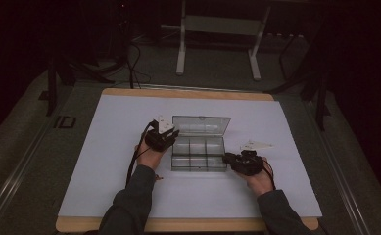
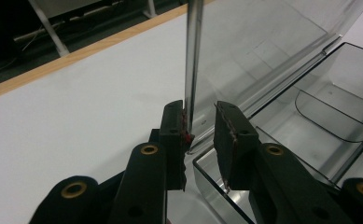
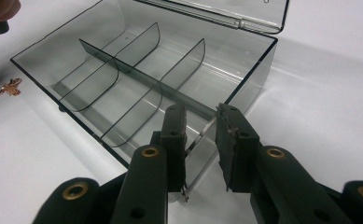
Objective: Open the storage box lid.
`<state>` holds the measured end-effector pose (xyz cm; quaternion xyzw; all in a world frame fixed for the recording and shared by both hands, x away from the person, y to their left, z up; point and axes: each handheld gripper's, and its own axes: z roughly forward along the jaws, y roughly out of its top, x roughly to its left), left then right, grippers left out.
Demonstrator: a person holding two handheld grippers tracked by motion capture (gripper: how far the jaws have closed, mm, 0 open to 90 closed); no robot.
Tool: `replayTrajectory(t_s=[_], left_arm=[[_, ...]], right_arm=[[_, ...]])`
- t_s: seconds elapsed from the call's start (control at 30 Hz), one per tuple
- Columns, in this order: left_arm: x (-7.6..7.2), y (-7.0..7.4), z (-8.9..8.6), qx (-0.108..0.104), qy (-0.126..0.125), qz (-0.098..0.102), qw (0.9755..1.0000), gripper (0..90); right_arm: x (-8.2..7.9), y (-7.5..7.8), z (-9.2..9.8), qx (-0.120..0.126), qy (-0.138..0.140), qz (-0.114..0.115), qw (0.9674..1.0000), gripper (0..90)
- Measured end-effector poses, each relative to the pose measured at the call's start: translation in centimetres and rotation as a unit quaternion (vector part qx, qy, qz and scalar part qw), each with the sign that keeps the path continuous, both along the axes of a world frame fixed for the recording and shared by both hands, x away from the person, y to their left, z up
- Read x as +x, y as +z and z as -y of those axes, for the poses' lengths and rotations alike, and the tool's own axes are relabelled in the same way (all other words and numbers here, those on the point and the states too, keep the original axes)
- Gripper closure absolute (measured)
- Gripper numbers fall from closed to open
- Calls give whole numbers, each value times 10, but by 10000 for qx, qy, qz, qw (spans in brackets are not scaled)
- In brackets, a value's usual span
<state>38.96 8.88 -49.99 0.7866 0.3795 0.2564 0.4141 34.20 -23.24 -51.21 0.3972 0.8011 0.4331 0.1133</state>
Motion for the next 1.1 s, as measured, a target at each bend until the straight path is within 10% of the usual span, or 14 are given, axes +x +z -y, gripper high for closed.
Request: replayTrajectory(t_s=[1.1], left_arm=[[18, -7, 1, -11, 124, -263, 9996, 701]], right_arm=[[0, -2, 2, 94, 4, -10, 10000, 731]])
